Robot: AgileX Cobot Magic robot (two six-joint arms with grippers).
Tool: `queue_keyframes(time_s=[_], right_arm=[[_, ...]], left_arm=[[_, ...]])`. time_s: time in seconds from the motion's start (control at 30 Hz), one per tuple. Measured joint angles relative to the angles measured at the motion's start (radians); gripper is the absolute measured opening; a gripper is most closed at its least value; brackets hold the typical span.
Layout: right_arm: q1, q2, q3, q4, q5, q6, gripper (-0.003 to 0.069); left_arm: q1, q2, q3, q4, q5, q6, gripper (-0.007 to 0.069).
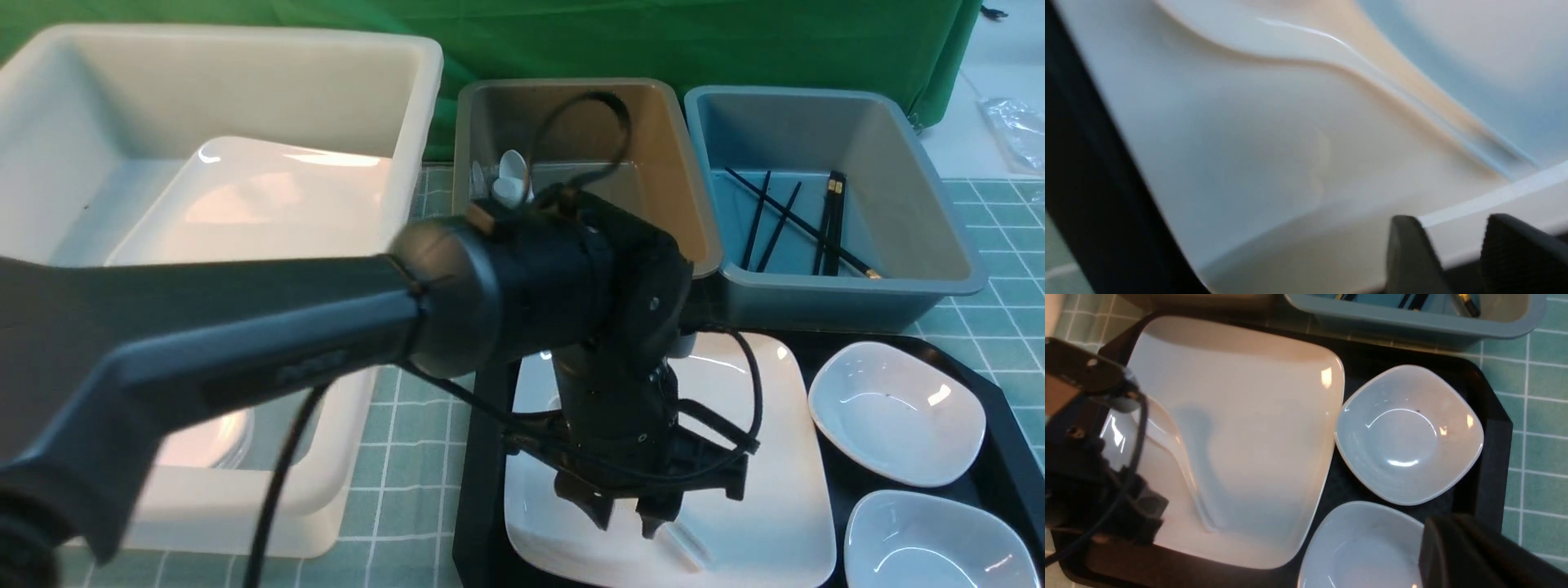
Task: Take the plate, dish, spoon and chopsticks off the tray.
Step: Use the left arm to grab a soup spoon from the plate
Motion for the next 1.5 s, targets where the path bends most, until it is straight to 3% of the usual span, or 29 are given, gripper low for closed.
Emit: queue_keyframes(time_s=[0.17, 0.27, 0.57, 0.77, 0.93, 1.13, 1.27, 1.33, 1.5], right_arm=[[0.0, -0.007, 0.0, 0.001, 0.0, 0.0, 0.0022], [0.0, -0.007, 0.0, 0.001, 0.0, 0.0, 0.0025], [0.0, -0.007, 0.0, 0.001, 0.0, 0.002, 0.0035], [0.0, -0.007, 0.0, 0.001, -0.001, 0.002, 0.0042], [0.0, -0.007, 0.0, 0.001, -0.001, 0.001, 0.0052], [0.0, -0.007, 0.0, 0.001, -0.002, 0.001, 0.0058], [0.0, -0.007, 0.0, 0.001, -0.002, 0.0, 0.0067], [0.0, -0.007, 0.0, 0.001, -0.002, 0.0, 0.0067], [0.0, -0.007, 0.0, 0.001, -0.002, 0.0, 0.0069]], left_arm=[[0.001, 0.047, -0.003, 0.076, -0.055, -0.127, 0.049], [0.001, 0.048, -0.004, 0.051, -0.101, -0.14, 0.0557], [0.002, 0.056, -0.005, 0.023, -0.145, -0.141, 0.0582], [0.044, 0.08, -0.005, -0.078, -0.171, -0.148, 0.0575], [0.075, 0.09, -0.012, -0.099, -0.15, -0.147, 0.0526], [0.077, 0.094, -0.013, -0.095, -0.144, -0.11, 0.037], [0.077, 0.099, -0.013, -0.09, -0.154, -0.055, 0.0118], [0.077, 0.099, -0.013, -0.087, -0.154, -0.025, 0.0076], [0.077, 0.094, -0.015, -0.076, -0.135, 0.037, 0.0076]])
